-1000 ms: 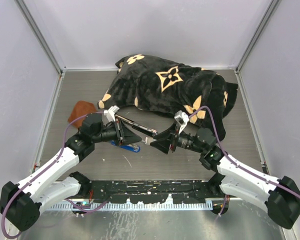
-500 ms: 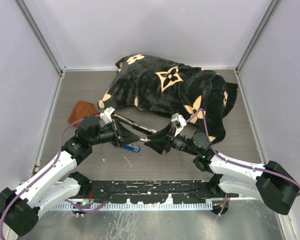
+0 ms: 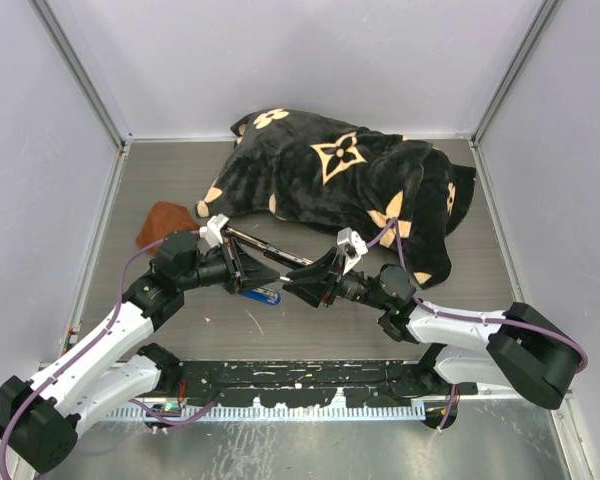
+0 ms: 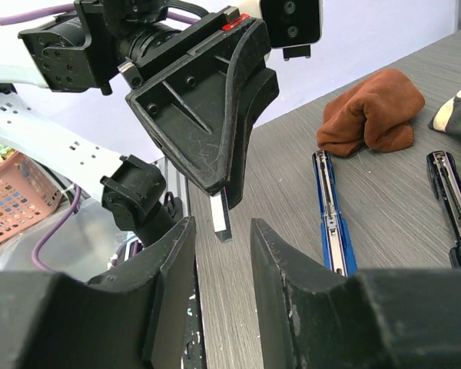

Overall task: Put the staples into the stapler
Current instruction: Pick up the staple from the center of the board.

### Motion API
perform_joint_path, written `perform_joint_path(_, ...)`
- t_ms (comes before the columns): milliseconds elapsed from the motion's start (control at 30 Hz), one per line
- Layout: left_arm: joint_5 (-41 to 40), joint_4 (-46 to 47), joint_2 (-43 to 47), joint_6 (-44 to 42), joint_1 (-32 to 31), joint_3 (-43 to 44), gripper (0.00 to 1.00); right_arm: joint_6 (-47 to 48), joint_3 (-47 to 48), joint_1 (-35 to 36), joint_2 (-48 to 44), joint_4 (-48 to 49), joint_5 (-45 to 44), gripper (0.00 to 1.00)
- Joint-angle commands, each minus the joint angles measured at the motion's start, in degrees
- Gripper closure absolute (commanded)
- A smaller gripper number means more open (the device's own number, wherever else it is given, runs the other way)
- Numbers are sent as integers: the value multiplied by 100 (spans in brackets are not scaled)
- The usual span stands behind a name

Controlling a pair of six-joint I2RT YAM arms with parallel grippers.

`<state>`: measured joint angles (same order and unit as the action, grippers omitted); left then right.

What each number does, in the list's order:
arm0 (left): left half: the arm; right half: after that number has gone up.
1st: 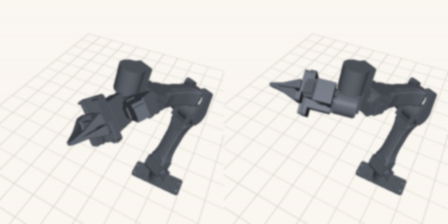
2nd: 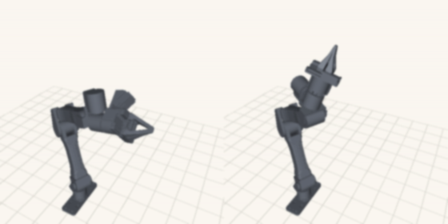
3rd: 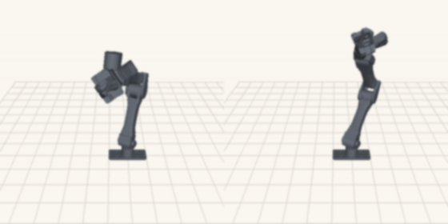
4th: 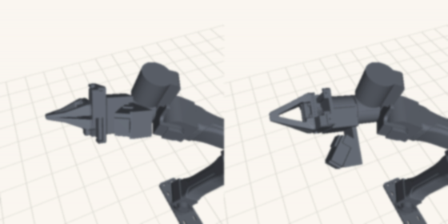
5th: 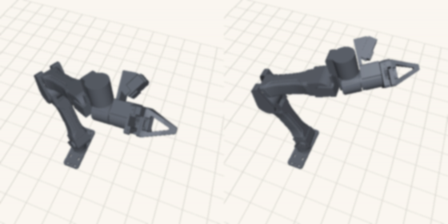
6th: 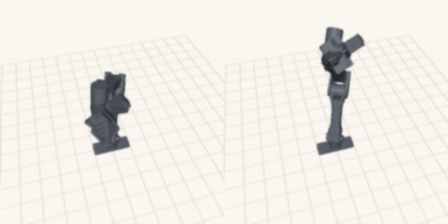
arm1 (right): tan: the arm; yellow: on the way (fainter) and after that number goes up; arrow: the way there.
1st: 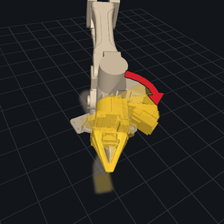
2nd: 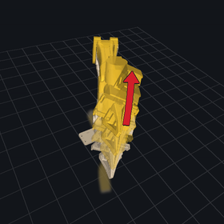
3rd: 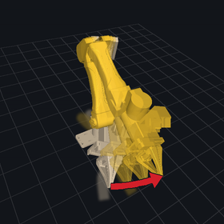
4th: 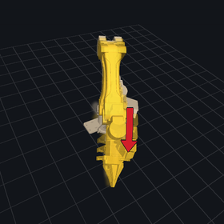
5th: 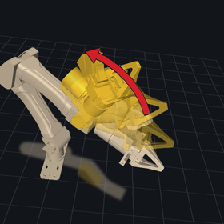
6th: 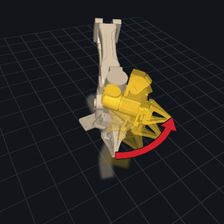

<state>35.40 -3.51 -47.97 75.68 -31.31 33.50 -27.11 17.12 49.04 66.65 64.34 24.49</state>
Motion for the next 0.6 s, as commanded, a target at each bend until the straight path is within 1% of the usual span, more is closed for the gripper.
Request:
perform_joint_path(0, 204, 296, 102, 35, 55, 52, 92, -11, 218, 45, 112, 725, 126, 61)
perform_joint_path(200, 273, 330, 100, 58, 72, 62, 92, -45, 273, 58, 261, 915, 185, 68)
perform_joint_path(400, 321, 399, 113, 122, 72, 59, 93, -52, 340, 92, 385, 1081, 246, 70)
perform_joint_path(567, 359, 408, 91, 155, 77, 69, 93, -7, 383, 154, 448, 1107, 250, 74)
